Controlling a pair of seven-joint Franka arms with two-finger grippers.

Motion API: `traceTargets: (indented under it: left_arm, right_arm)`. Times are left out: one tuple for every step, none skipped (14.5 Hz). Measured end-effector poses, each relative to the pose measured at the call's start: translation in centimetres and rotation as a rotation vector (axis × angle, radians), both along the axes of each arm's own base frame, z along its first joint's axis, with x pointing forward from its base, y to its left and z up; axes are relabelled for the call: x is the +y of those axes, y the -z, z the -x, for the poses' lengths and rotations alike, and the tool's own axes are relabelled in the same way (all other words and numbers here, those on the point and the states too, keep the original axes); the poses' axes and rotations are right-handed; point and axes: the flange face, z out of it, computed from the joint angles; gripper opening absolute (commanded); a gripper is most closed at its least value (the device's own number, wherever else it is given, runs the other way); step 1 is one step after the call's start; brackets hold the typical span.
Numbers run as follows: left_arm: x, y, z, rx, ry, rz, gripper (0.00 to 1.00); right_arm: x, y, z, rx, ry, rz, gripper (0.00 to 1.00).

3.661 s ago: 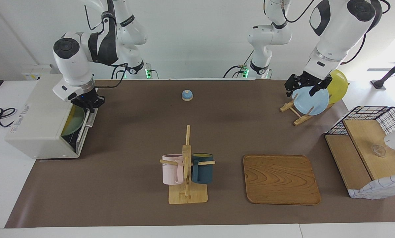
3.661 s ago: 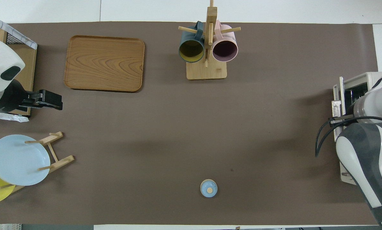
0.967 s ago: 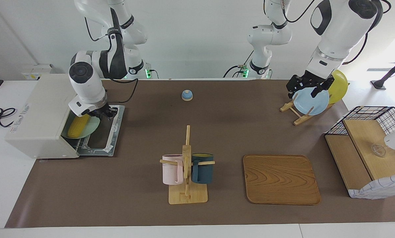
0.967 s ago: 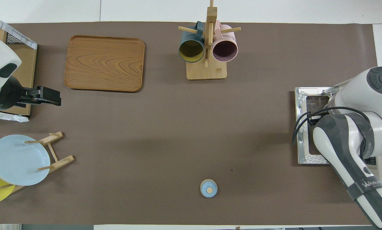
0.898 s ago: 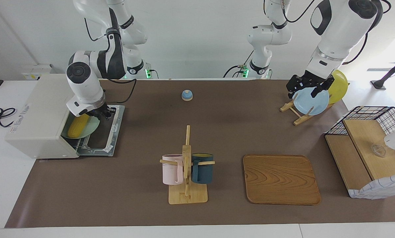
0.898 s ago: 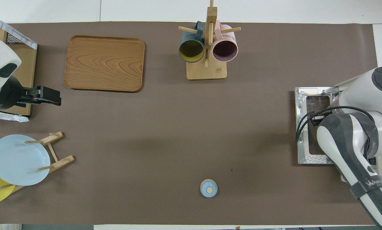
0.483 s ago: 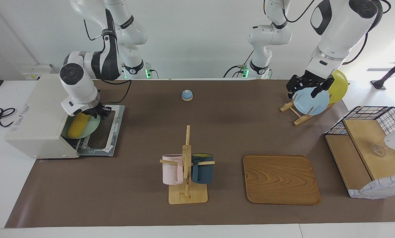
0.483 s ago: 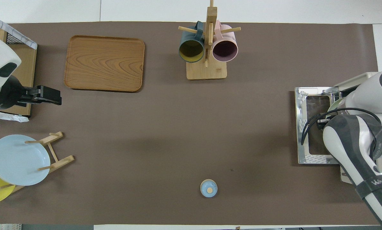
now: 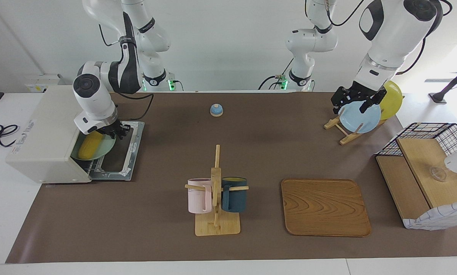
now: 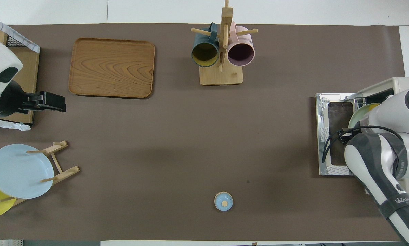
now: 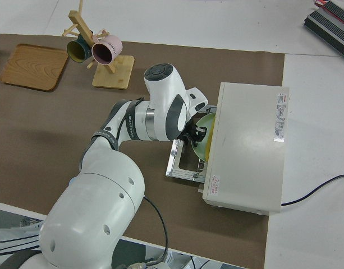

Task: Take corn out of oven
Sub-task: 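Reach into the oven and grasp the green plate with the right gripper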

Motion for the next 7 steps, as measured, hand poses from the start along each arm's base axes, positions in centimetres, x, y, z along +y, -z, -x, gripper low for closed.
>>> traceTargets:
  left_arm:
    - [0.00, 0.00, 0.00, 0.000, 0.000, 0.000, 1.00]
    - [0.00, 0.00, 0.00, 0.000, 0.000, 0.000, 1.00]
    - [-0.01, 0.00, 0.00, 0.000, 0.000, 0.001, 1.00]
    - [-0.05, -0.01, 0.00, 0.000, 0.000, 0.004, 1.00]
    - [-0.09, -0.02, -0.01, -0.001, 0.000, 0.008, 1.00]
    - [-0.12, -0.04, -0.03, -0.003, -0.001, 0.010, 1.00]
    - [-0.12, -0.05, -0.04, -0.004, -0.001, 0.010, 1.00]
  right_arm:
    - [-0.31, -0.07, 0.10, 0.000, 0.001, 0.000, 0.01]
    - [-0.54, -0.11, 0.19, 0.000, 0.003, 0.000, 0.00]
    - [-0.56, -0.13, 0.25, 0.000, 0.001, 0.001, 0.00]
    - [-0.39, -0.30, 0.23, -0.003, -0.005, 0.003, 0.00]
    - [-0.13, -0.55, 0.22, -0.007, -0.014, 0.007, 0.00]
    - [0.06, -0.69, 0.24, -0.008, -0.021, 0.013, 0.00]
    - [0.24, -0.73, 0.28, -0.005, -0.031, 0.020, 0.00]
